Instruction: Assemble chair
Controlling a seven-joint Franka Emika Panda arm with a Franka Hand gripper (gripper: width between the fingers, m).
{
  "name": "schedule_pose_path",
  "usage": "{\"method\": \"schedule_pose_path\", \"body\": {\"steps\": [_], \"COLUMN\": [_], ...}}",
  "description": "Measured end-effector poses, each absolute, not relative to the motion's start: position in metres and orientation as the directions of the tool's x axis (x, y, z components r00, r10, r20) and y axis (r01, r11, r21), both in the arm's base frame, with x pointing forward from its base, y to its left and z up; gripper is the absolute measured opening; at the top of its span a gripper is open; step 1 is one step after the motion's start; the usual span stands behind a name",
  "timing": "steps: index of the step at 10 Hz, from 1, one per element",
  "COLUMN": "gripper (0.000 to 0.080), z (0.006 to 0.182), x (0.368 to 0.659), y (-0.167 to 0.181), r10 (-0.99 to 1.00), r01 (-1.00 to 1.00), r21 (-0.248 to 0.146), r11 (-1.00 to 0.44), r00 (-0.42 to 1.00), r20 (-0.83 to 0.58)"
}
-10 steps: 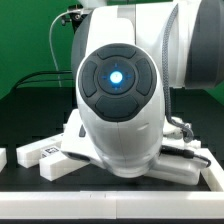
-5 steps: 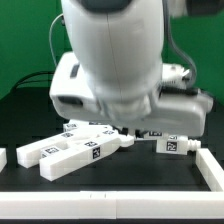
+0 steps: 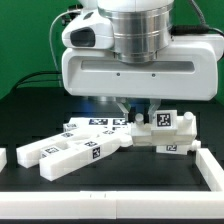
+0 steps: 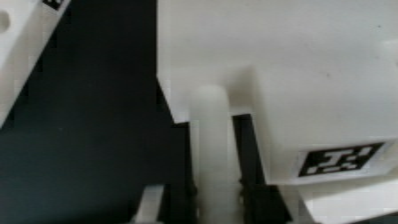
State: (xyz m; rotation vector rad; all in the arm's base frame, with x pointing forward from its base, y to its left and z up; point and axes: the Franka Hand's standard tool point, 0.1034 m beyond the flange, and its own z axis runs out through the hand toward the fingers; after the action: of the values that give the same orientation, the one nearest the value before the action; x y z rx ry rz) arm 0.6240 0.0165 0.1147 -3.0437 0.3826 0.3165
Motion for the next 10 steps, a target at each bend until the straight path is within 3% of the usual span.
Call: {"method": "schedule_pose_path", "body": {"steps": [3, 8, 10], "gripper": [0.0116, 0.0116, 0.0116], "z": [0.122, 0.119, 0.114], "x": [0.66, 0.657, 0.656], "y": [0.03, 0.038, 0.036], "r10": [-0.229, -0.216, -0.212], "r01": [-0.223, -0.198, -0.197], "r21": [-0.069, -0.086, -0.082], "r11": [-0.972, -0.976, -0.977], "r00": [0.968, 0.886, 0.868], "r20": [0.099, 0.41, 0.448]}}
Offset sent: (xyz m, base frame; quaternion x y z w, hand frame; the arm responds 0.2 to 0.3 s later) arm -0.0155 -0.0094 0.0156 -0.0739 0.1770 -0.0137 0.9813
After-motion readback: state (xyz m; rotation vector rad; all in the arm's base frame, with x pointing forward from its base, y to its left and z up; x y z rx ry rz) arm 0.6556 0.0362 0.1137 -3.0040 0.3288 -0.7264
